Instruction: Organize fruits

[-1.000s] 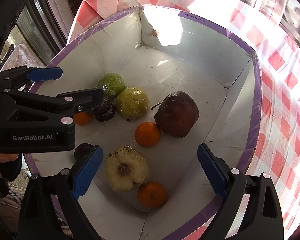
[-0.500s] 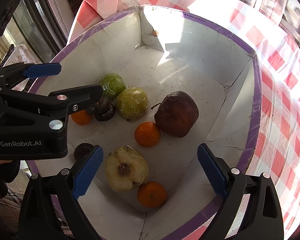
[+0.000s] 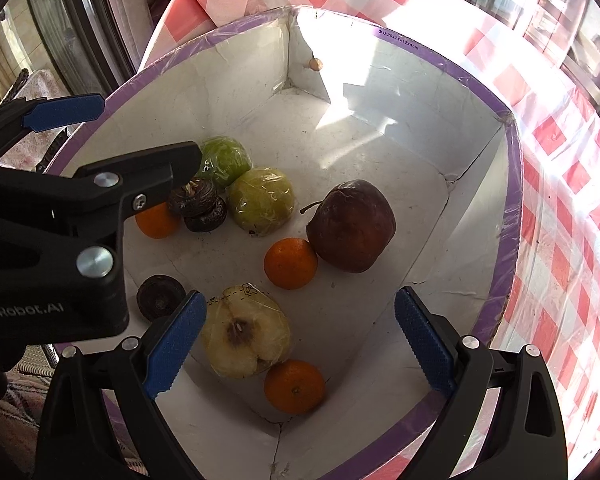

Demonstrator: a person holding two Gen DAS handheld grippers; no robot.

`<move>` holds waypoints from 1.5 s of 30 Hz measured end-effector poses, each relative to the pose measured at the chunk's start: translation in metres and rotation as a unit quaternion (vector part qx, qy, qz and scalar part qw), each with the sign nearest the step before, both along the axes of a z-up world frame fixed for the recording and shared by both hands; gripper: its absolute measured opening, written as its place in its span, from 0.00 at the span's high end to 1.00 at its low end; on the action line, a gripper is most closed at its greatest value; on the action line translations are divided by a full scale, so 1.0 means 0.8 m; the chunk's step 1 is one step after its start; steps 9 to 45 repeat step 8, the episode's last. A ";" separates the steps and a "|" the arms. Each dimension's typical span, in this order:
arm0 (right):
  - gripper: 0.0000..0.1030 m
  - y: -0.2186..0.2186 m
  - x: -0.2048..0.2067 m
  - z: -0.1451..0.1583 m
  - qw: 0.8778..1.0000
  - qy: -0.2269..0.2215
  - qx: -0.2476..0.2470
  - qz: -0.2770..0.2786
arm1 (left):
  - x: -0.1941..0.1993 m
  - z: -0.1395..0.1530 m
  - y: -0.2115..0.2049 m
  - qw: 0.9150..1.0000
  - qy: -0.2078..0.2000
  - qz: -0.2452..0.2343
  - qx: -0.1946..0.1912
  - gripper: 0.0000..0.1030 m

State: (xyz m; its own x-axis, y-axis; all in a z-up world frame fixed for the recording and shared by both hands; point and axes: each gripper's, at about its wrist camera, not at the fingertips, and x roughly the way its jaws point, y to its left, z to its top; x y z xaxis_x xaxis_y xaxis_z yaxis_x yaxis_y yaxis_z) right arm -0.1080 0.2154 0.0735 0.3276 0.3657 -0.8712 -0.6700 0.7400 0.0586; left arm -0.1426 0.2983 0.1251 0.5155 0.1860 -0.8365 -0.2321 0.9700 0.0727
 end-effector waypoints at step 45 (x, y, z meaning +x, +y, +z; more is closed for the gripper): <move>0.11 -0.004 0.000 0.009 1.000 -0.002 0.024 0.010 | 0.001 -0.007 0.013 0.997 0.051 0.053 -0.005 0.02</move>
